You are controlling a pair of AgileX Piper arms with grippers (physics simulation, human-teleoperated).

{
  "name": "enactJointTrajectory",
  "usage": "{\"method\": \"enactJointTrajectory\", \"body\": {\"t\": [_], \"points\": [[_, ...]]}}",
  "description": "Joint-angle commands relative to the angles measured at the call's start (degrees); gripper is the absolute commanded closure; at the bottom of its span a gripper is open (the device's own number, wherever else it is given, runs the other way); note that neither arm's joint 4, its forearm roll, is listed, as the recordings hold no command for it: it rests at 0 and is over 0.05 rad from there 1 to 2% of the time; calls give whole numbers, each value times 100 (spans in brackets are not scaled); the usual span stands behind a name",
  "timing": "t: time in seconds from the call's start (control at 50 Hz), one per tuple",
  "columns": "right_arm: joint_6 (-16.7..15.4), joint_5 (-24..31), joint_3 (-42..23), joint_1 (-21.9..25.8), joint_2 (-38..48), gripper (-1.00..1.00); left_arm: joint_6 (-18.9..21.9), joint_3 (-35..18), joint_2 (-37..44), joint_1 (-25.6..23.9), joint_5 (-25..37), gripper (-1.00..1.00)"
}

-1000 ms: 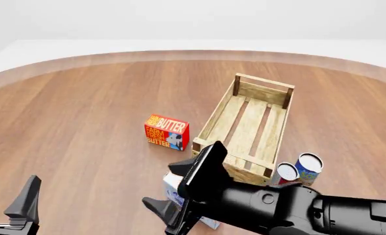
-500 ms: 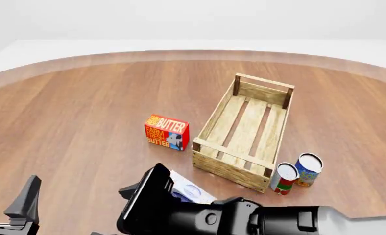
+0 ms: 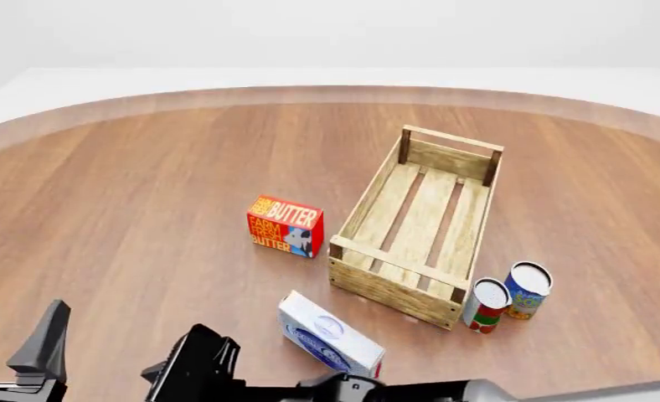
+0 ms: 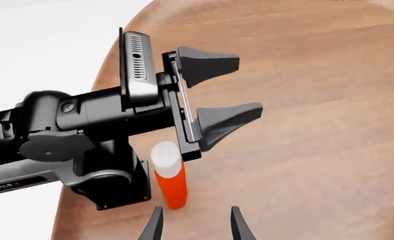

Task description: Pick up the ketchup, and put it in the wooden tray.

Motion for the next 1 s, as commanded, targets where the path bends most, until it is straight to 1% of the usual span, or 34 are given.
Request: {"method": "enactJointTrajectory", "body": {"t": [0.02,0.1,0.16,0.26,0.3,0.32,0.44,0.46,0.74,1.0], "points": [[-123,51,-289,175,330,-100,0,0,0,0,0,-100],[-177,86,-428,264,480,-100,0,0,0,0,0,-100],[-301,116,-508,269,573,-100,0,0,0,0,0,-100],[-363,143,-608,325,676,-100,0,0,0,0,0,-100],[-412,165,-670,350,751,-100,0,0,0,0,0,-100],[-490,206,-796,392,897,-100,0,0,0,0,0,-100],[-542,207,-878,408,1045,-100,0,0,0,0,0,-100],[-650,129,-1069,394,1499,-100,0,0,0,0,0,-100],[-676,47,-1127,413,1682,-100,0,0,0,0,0,-100],[-774,-32,-1214,338,1914,-100,0,0,0,0,0,-100]]}}
